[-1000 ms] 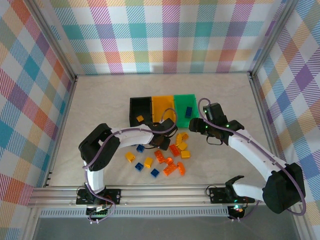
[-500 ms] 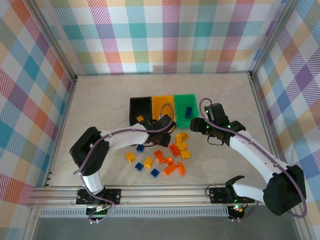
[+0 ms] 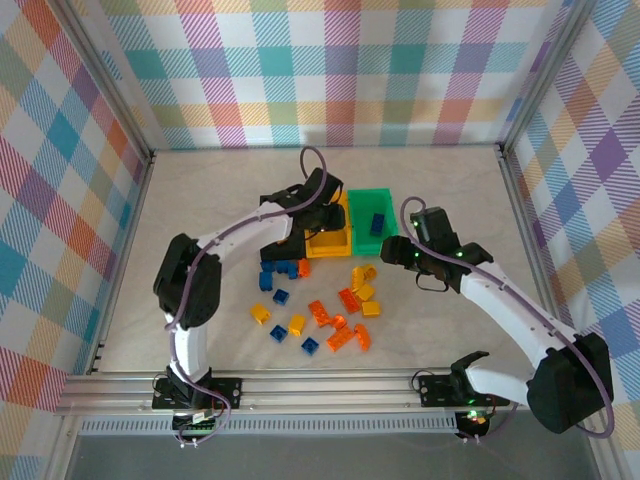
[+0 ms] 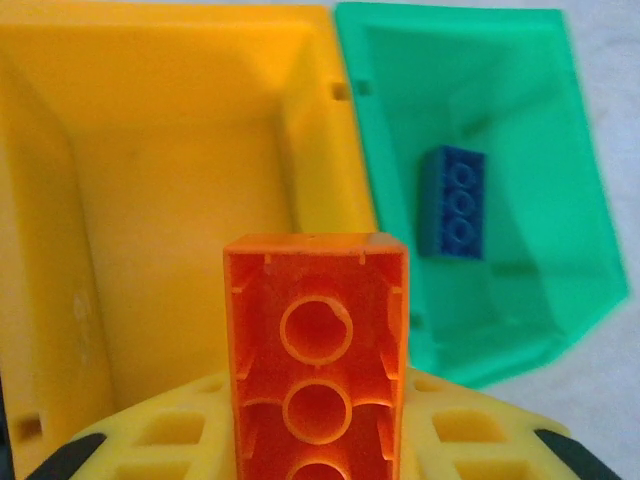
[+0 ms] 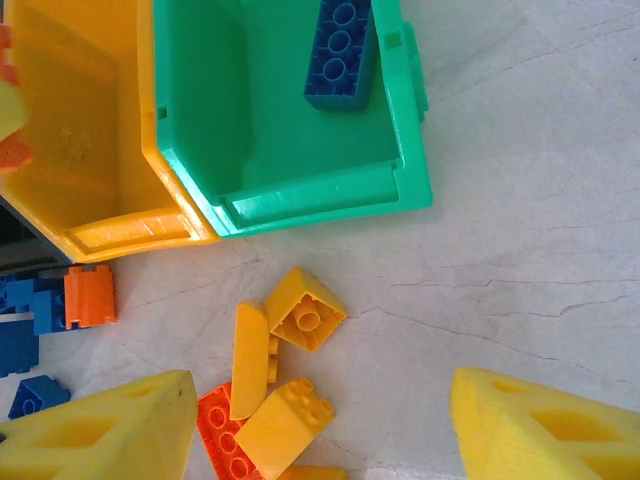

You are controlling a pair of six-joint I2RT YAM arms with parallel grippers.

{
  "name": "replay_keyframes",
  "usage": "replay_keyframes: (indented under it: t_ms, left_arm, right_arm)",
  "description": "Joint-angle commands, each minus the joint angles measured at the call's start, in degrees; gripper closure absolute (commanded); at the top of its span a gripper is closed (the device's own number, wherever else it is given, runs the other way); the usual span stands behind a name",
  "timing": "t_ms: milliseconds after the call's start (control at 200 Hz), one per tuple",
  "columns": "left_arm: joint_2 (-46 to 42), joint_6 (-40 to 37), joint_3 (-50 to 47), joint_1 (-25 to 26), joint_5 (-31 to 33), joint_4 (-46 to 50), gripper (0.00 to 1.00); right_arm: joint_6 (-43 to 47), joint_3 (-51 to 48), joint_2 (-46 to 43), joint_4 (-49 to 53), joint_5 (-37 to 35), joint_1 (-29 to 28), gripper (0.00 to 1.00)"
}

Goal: Sort the legos into containers by color

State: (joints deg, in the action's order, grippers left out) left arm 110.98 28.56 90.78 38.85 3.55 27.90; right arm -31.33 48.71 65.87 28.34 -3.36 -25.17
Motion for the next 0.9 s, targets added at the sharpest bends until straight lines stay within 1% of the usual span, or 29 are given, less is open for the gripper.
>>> replay_keyframes:
  t_ms: [0,65,120,185,265,395,465,525,590,665,695,740,895]
  left_arm:
    - [4.0,1.7,4.8,-0.4,2.9,4.8,0.77]
    - [6.0,1.8,6.9,-0.9,3.7,6.5,0.75]
    - [7.1,2.1,7.8,-1.1,3.7,7.0,0.69]
    - [7.6,2.0,8.4,-1.1,3.5,6.9,0.57]
    - [7.4,2.3,8.5,-1.1,2.8,6.3,0.46]
    - [5.2,2.7,8.2,-1.0,1.2,5.2,0.32]
    - [2.6,2.8,7.0,-0.6,0.3,4.0,0.27]
    - [-0.4,2.7,5.2,0.0,-0.4,2.6,0.22]
    - [-4.1,2.8,2.4,0.5,-1.7,1.1,0.18]
    - [-8.9,3.1,-2.1,0.9,-2.8,-0.6,0.13]
    - [-11.0,3.1,-4.2,1.1,-3.1,-1.4,0.06]
    - [-14.1,3.5,-7.9,1.2,-3.6,-2.3,0.00]
    - [-24.7,4.6,-20.7,1.5,-3.9,-4.4,0.00]
  right_arm:
    - [-0.7,-0.5,-2.2,0.6,0.6,0.3,0.31]
    - [-0.6,-0.6,-2.6,1.2,0.6,0.3,0.31]
    - [-0.5,-0.6,-2.8,1.6,0.8,0.3,0.31]
    - [-0.5,-0.7,-3.2,1.7,1.0,0.3,0.31]
    - [-0.4,-0.8,-3.3,1.6,1.3,0.2,0.31]
    - [-0.2,-0.7,-2.9,1.4,2.3,0.3,0.30]
    - [-0.2,-0.9,-2.7,1.6,2.7,0.3,0.31]
    - [0.2,-1.1,-2.5,1.5,3.6,0.3,0.31]
    - [1.2,-1.4,-1.7,1.2,6.1,0.2,0.31]
    - [2.2,-1.4,0.5,1.7,8.3,-1.0,0.32]
    - [2.6,-1.1,1.4,2.0,8.5,-1.8,0.32]
    - [3.1,-0.9,3.0,2.6,8.5,-3.3,0.32]
    - [2.8,-0.7,8.1,2.9,6.1,-8.7,0.31]
